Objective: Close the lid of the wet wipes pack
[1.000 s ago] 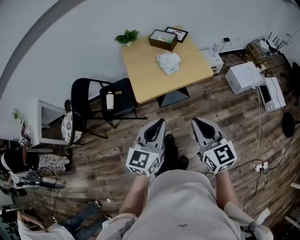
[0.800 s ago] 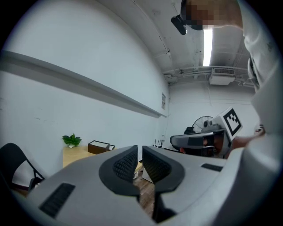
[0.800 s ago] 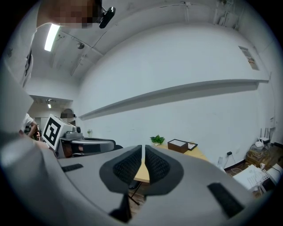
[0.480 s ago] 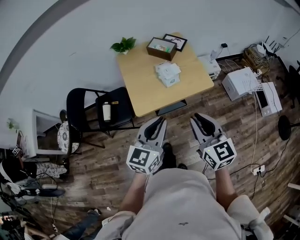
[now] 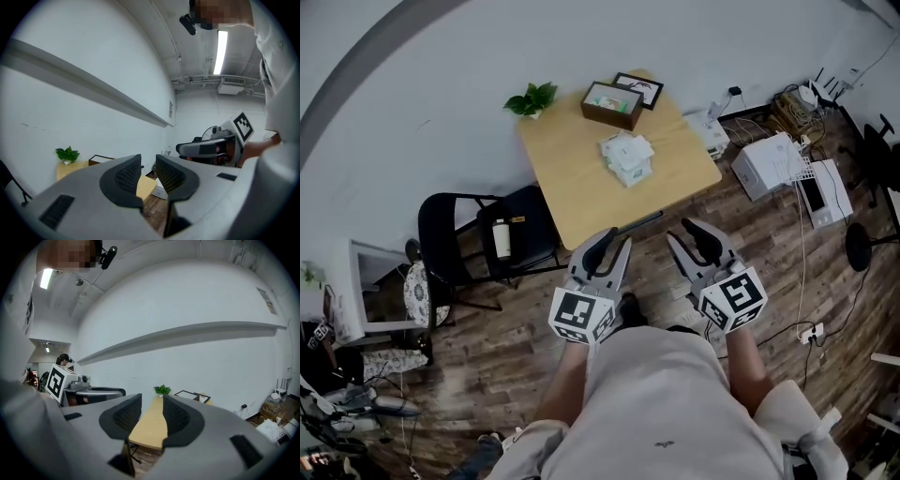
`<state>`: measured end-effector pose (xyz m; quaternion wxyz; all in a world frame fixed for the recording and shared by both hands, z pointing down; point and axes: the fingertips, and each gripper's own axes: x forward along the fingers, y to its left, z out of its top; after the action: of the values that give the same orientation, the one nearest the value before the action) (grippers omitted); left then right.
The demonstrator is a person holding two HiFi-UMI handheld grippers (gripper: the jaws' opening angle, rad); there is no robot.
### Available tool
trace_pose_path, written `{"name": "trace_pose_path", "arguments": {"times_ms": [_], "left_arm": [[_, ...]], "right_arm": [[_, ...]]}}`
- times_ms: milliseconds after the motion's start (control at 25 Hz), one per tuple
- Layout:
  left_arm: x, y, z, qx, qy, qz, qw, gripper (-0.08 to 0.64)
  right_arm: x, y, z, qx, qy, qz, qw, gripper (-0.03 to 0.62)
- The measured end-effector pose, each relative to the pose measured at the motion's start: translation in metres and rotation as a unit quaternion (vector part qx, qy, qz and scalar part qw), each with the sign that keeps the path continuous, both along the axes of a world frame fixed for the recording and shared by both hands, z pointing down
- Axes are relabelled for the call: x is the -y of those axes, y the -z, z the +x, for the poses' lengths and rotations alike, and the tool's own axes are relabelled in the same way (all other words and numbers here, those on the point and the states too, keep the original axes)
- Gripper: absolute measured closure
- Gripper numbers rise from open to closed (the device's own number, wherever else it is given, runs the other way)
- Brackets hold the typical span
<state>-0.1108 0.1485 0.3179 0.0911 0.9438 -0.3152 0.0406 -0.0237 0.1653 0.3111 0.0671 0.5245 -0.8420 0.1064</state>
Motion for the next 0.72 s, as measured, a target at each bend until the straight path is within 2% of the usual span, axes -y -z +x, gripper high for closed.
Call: {"name": "trace_pose_path", "arguments": {"times_ms": [440, 720], "left_arm": [[0.029, -0.018, 0.004, -0.004, -0.030, -0.024, 0.9993, 0.482], [0.053, -0.029, 0.010, 0.001, -0.021, -0.031, 0.9993, 0.482]], "right_arm": [[0.025, -0.022, 0.003, 0.011, -0.030, -0.037, 0.999, 0.468], [0.052, -0.036, 0.011, 0.016, -0.025, -0.047, 0.998, 0.468]]}}
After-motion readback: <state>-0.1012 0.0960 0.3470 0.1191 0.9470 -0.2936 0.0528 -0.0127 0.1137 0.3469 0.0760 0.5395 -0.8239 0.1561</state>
